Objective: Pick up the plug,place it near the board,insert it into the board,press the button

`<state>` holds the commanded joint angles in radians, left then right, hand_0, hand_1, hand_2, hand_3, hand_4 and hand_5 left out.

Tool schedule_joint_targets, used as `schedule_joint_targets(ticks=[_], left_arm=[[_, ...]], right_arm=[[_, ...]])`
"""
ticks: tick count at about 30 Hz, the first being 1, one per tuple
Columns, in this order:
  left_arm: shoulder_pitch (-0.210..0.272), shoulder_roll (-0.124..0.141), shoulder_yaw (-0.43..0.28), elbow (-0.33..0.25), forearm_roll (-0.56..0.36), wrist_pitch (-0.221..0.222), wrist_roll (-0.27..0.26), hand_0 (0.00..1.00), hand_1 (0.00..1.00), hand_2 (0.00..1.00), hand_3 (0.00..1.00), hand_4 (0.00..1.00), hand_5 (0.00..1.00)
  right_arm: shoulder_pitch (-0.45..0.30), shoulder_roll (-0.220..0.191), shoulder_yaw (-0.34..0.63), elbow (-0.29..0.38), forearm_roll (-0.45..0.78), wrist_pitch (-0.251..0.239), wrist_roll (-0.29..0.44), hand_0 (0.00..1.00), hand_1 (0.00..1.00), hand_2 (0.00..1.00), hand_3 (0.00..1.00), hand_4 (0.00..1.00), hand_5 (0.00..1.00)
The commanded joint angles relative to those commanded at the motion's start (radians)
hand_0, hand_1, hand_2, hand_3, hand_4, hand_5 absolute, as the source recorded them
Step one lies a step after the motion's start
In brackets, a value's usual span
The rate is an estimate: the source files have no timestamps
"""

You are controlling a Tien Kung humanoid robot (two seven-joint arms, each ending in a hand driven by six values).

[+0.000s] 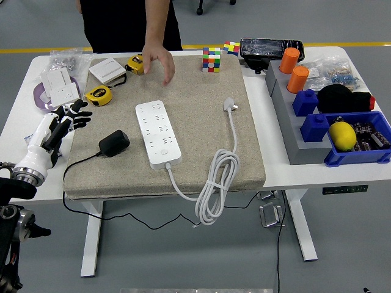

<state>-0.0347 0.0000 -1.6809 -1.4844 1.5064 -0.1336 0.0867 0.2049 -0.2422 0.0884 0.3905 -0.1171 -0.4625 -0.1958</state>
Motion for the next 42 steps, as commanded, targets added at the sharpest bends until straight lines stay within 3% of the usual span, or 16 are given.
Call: schedule_joint_targets(ticks=[23, 24, 29, 30, 42], left_arm=[[0.009, 0.0, -0.027, -0.005, -0.013, 0.02, -0.002, 0.682, 0.659, 0.639, 0.699, 0.917, 0.821], [0.009, 0.0, -0.027, -0.005, -0.014, 0.021, -0.003, 0.68, 0.664, 0.637, 0.586, 0.914, 0.817], [0.008, 0.0, -0.03, -0.007, -0.016, 0.024, -0.005, 0.68, 0.664, 0.637, 0.586, 0.914, 0.817], [0.006, 0.0, -0.03, -0.006, -0.016, 0.024, -0.005, 0.678, 0.664, 0.64, 0.535, 0.914, 0.814], [-0.002, 0.0, -0.019, -0.009, -0.015, 0.024, -0.006, 0.675, 0.657, 0.636, 0.533, 0.91, 0.812]], right_arm=[[-0.008, 0.005, 0.002, 0.004, -0.028, -0.009, -0.033, 0.804, 0.743, 0.742, 0.765, 0.998, 0.994], [-0.008, 0.005, 0.003, 0.004, -0.029, -0.009, -0.033, 0.802, 0.741, 0.741, 0.764, 0.998, 0.979], [-0.001, 0.003, 0.007, 0.002, -0.03, -0.011, -0.035, 0.802, 0.741, 0.741, 0.764, 0.998, 0.979], [0.0, 0.003, 0.009, 0.002, -0.031, -0.011, -0.035, 0.8, 0.74, 0.74, 0.763, 0.998, 0.968], [0.008, 0.004, 0.024, 0.002, -0.034, -0.011, -0.035, 0.796, 0.737, 0.738, 0.761, 0.998, 0.943]])
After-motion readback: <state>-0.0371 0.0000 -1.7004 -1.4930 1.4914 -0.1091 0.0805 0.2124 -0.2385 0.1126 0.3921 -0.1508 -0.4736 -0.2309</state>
